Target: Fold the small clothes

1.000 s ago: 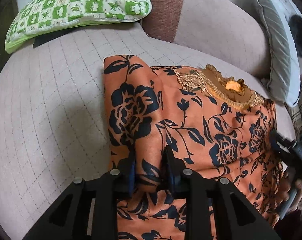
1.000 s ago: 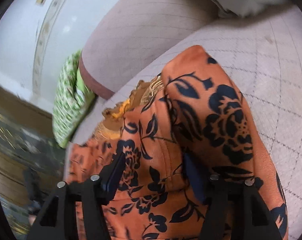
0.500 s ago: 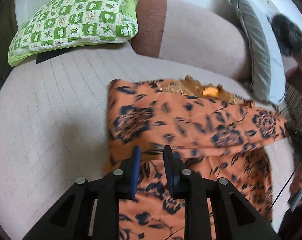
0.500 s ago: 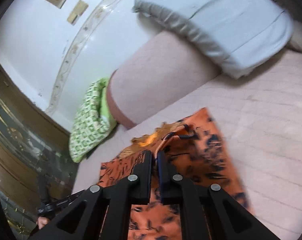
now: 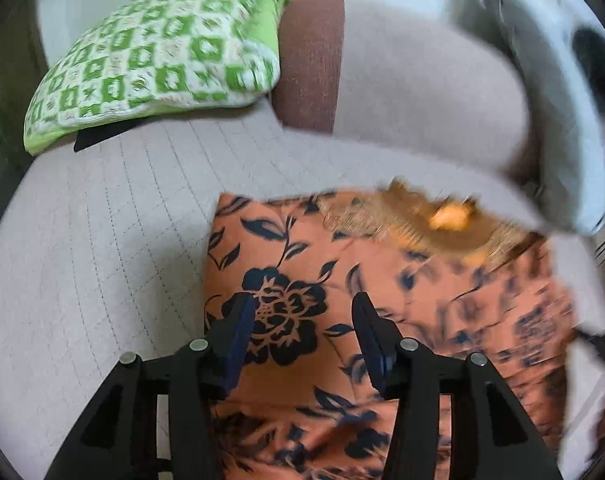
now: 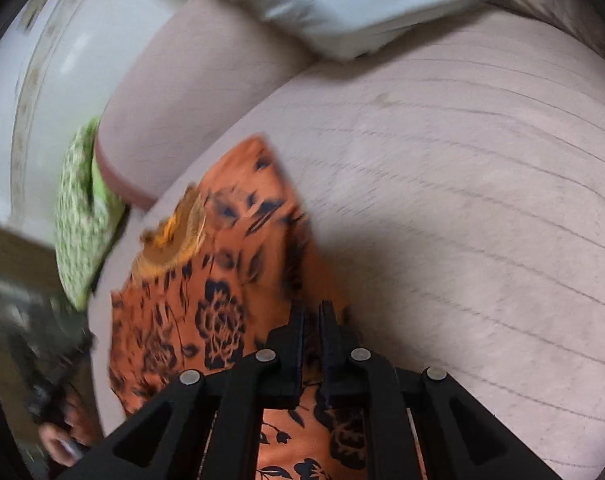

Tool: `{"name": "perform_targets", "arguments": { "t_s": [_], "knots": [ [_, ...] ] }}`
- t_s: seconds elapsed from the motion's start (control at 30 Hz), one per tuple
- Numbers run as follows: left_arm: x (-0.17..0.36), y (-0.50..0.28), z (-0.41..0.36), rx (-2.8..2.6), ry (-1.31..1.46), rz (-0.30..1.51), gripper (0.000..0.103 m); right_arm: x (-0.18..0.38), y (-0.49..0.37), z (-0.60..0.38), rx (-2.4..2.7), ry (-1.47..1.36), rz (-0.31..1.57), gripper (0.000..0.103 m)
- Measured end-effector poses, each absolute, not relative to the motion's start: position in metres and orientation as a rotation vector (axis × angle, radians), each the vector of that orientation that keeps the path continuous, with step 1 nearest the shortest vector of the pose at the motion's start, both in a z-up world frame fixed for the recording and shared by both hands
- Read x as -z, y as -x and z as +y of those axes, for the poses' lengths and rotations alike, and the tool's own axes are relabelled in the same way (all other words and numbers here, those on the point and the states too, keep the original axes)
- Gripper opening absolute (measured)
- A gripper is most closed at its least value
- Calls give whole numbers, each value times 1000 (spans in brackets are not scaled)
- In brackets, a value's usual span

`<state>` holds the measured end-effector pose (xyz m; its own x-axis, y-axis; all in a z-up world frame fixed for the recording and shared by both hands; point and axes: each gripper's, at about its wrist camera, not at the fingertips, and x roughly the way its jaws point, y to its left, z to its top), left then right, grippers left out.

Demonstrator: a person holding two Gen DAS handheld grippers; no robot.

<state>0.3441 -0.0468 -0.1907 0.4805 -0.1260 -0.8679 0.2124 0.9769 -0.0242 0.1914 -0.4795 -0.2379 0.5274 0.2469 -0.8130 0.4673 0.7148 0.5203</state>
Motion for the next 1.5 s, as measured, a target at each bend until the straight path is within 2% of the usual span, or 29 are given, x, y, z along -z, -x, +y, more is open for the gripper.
{"name": "perform_targets", "arguments": {
  "t_s": [0.1, 0.2, 0.33, 0.4, 0.43, 0.5, 0.6, 0.73, 0.87, 0.9, 0.97, 1.03, 1.13, 1.27, 1.3, 1.37, 1.4, 1.5],
  "knots": [
    [240, -348, -49, 140, -237, 1198, 54, 226, -175, -506, 235, -831, 934, 10],
    [237, -341, -39, 160, -198, 1143, 56, 219, -178, -497, 103, -885, 877, 10],
    [224, -330, -26, 170, -139, 1133, 56, 226, -201, -446, -50, -783, 935, 10],
    [217, -321, -18, 177, -112, 1115, 56, 251, -215, -426, -20, -704, 1056, 10],
    [211, -311, -12, 172, -105, 1100, 56, 269, -218, -424, 10, -705, 1123, 7],
    [205, -294, -6, 175, -91, 1086, 56, 279, -211, -429, 17, -806, 1074, 7],
    [196, -256, 13, 182, -67, 1092, 56, 254, -200, -430, -18, -800, 1062, 9],
    [192, -186, 51, 184, 6, 1155, 70, 204, -160, -422, -107, -763, 936, 9],
    [183, -121, 87, 160, 44, 1155, 70, 160, -89, -417, -209, -746, 785, 10],
    [182, -111, 92, 149, 43, 1146, 70, 150, -62, -418, -234, -732, 761, 12],
    [179, -83, 104, 129, 31, 1119, 71, 137, -21, -422, -227, -671, 763, 30],
    [179, -63, 115, 125, 32, 1105, 71, 133, 16, -429, -170, -635, 782, 80],
    [179, -47, 128, 120, 61, 1094, 71, 144, 77, -442, -147, -712, 757, 82],
    [175, -32, 135, 143, 99, 1064, 70, 185, 118, -454, -122, -846, 813, 82],
    [173, -30, 135, 149, 99, 1050, 67, 198, 125, -457, -118, -902, 824, 81],
    [170, -25, 133, 175, 89, 1012, 41, 219, 126, -457, -117, -984, 832, 79],
    [169, -24, 133, 186, 87, 1004, 38, 227, 128, -458, -108, -1008, 842, 76],
    [172, -25, 139, 193, 132, 1002, 38, 248, 123, -452, -96, -1031, 885, 71]
  ]
}}
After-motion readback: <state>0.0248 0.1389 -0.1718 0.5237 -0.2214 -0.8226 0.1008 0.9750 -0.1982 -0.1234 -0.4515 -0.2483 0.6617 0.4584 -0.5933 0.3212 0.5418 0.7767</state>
